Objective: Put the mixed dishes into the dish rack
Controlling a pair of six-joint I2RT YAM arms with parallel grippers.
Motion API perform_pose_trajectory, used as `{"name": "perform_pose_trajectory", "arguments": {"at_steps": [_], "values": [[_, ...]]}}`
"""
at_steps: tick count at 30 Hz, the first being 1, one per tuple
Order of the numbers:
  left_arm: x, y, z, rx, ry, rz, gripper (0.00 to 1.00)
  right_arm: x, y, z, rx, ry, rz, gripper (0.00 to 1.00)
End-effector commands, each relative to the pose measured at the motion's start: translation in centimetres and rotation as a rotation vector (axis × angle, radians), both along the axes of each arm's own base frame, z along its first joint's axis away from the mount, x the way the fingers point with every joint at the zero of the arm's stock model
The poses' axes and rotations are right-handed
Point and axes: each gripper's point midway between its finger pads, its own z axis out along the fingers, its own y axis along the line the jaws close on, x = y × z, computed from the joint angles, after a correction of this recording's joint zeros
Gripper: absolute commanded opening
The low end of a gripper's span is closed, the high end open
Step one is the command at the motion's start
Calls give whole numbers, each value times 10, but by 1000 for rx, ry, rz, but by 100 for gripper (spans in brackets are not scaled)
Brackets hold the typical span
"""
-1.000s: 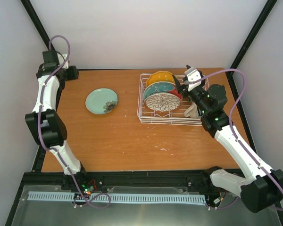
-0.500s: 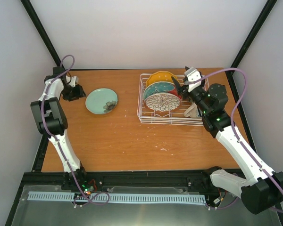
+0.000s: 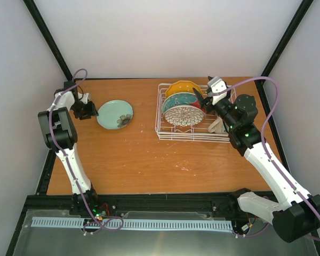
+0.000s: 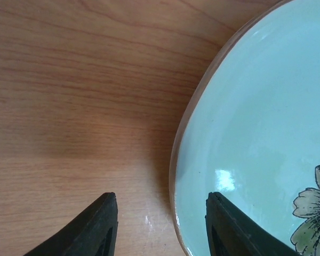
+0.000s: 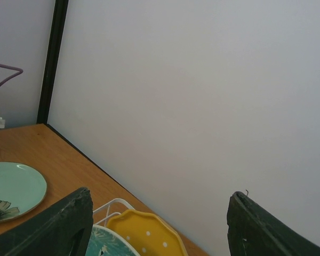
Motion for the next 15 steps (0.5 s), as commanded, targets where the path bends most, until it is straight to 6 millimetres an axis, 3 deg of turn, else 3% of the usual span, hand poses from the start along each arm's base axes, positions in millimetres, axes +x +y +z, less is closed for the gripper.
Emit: {"name": "perform_pose_trajectory", "arguments": {"at_steps": [1,15], "values": [[0,0,-5,-1,11,-11,46,-3,1,14,18,-29,16,67],[1,-16,-27,-98,17,-42,41,-3,3,14,15,-29,28,67]]}}
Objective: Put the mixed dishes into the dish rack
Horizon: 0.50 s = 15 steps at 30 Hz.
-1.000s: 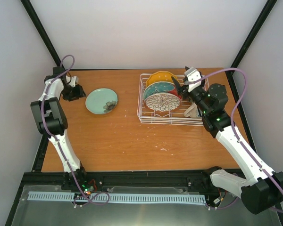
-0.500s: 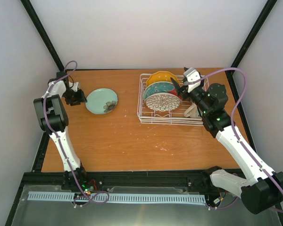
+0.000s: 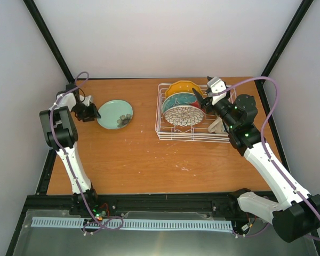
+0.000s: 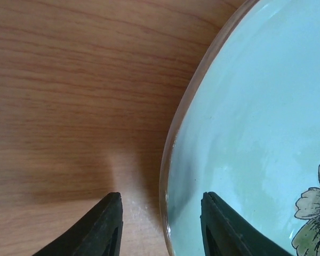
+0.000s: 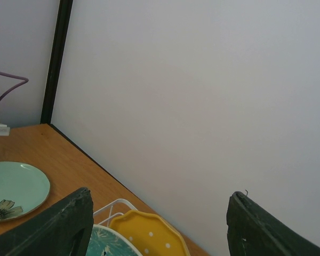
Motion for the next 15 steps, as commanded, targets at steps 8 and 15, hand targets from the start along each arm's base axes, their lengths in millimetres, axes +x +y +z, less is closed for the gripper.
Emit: {"name": "perform_pose_trajectory", "arguments": {"at_steps": [8,15], "values": [[9,-14,-14,-88,-21,-40,38,-1,2,15,19,-27,21,66],[14,-27,-21,-140,-24,-62,33,-2,4,16,22,-31,29,66]]}}
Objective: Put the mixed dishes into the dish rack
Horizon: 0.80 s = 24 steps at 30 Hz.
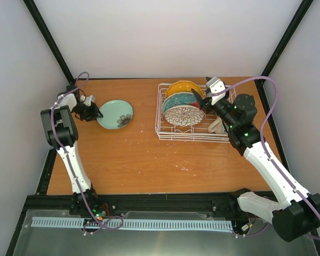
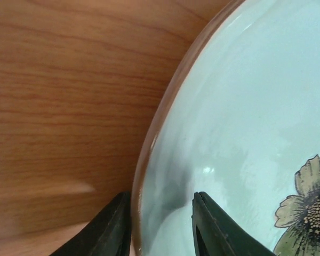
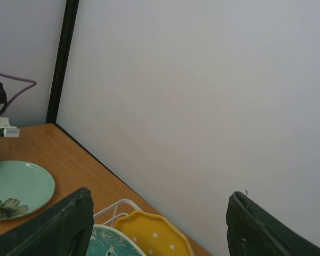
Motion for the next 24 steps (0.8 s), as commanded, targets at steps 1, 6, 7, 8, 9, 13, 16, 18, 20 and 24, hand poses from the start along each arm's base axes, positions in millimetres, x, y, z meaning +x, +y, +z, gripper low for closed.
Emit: {"name": "perform_pose_trajectory", "arguments": {"at_steps": [1,6,7,8,9,13,16,18,20,24], "values": [[6,-14,-13,-54,-3,-41,32,-1,1,18,25,-33,11,66],[8,-23,-18,-85,-5,-60,19,-1,1,17,22,-32,10,66],[9,-24,-19,-92,-6,-62,15,0,0,18,21,-34,9,66],[8,-26,-19,-102,-7,-65,11,0,1,18,22,-33,10,66],[9,-26,-19,-106,-9,-66,7,0,1,17,21,-32,11,66],[9,-31,-17,-128,-18,-75,1,1,2,16,21,-27,12,66],[12,-32,-7,-135,-52,-74,1,2,3,15,21,-24,16,66],[16,-33,3,-134,-92,-70,1,3,3,14,22,-21,16,66],[20,-33,18,-125,-140,-61,1,3,4,13,23,-19,24,66],[27,-38,52,-118,-245,-68,1,4,6,12,27,-15,33,66]]}}
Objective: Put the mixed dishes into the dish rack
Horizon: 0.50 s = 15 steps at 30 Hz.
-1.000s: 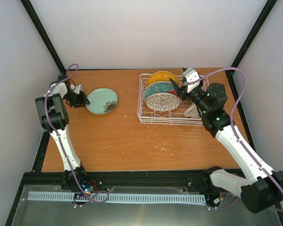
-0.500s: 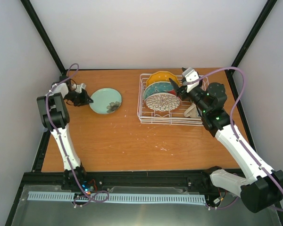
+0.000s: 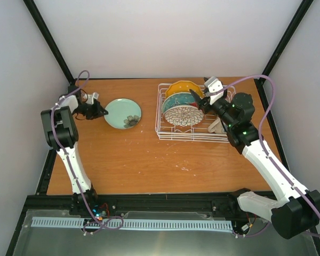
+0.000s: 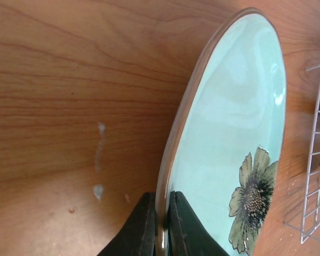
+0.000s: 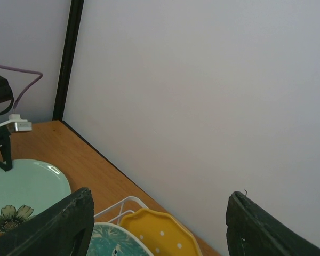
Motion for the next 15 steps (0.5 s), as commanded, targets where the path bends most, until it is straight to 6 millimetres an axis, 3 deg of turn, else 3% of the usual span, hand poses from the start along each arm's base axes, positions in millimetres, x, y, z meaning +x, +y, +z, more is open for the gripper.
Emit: {"name": "perform_pose_trajectory", "arguments": {"at_steps": [1,6,11,15], "values": [[18,1,45,111,-176,-3,1,0,2,18,32,-31,19,66],[22,-10,91,67,-327,6,1,2,4,16,37,-25,25,65],[21,-16,125,115,-465,17,1,5,6,12,39,-17,33,64],[19,-25,164,161,-610,-2,1,8,10,10,46,-8,48,64]]}}
